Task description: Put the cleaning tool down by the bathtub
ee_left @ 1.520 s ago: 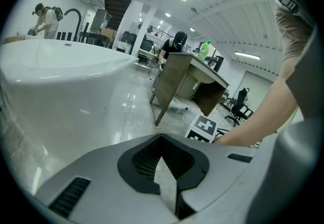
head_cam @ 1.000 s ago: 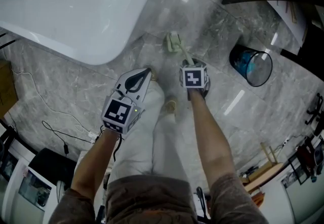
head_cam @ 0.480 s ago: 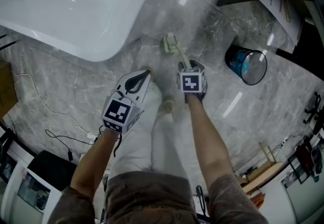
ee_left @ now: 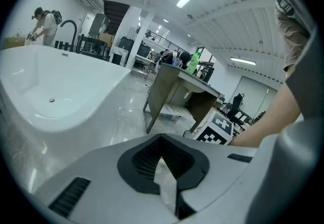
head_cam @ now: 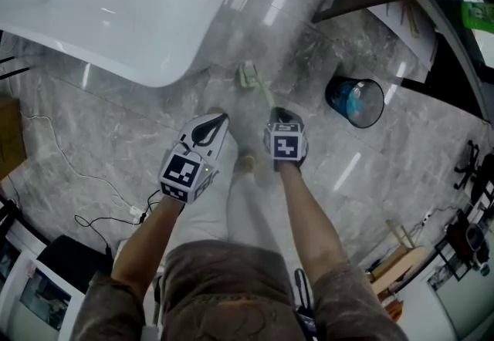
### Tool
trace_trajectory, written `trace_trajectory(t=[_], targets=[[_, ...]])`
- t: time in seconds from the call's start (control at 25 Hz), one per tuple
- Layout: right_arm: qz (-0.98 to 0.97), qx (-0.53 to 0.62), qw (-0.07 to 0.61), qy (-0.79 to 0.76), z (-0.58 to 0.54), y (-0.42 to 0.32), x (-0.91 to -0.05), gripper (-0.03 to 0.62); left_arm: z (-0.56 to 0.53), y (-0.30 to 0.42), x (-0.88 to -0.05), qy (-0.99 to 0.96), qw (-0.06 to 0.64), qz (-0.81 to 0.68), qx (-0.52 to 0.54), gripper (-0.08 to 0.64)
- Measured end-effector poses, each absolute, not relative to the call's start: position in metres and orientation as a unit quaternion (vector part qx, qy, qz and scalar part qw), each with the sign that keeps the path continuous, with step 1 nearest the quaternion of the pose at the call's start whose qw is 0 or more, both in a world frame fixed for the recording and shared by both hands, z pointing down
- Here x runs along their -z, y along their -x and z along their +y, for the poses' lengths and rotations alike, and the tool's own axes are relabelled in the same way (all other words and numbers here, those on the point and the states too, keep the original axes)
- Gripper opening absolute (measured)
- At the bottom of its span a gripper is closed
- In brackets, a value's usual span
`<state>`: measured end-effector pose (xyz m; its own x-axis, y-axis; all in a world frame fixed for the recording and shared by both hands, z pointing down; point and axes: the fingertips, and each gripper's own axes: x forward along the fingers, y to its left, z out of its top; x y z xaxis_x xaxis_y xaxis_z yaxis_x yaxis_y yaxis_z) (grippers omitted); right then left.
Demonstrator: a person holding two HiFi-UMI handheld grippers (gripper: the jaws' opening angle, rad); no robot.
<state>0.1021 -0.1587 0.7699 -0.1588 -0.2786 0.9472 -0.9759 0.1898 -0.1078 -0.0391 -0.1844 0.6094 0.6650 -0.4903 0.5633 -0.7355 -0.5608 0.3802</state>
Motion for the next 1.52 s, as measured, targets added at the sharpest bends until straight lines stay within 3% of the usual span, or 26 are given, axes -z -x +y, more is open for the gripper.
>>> trace_trajectory(t=[0.64,1.0,1.52], targets=[[-0.762,-0.377,0.323,-0.416,-0.084,-0.062,-0.527,0.006,-0.103,0.032,-0.445,-0.857,0.307,-0.363,-0.198,0.006],[-0.821,-0.351,0.232,-0.387,-0.048,-0.053,-0.393,0.005,-0.072,0.035,-0.354,-0.871,0.284,-0.352,-0.191,0.005],[-0.919,-0.202,0.056,-0.334,-0.047,-0.043,-0.226,0.006,-0.08,0.028,-0.24,-0.912,0.184,-0.344,-0.123,0.005]])
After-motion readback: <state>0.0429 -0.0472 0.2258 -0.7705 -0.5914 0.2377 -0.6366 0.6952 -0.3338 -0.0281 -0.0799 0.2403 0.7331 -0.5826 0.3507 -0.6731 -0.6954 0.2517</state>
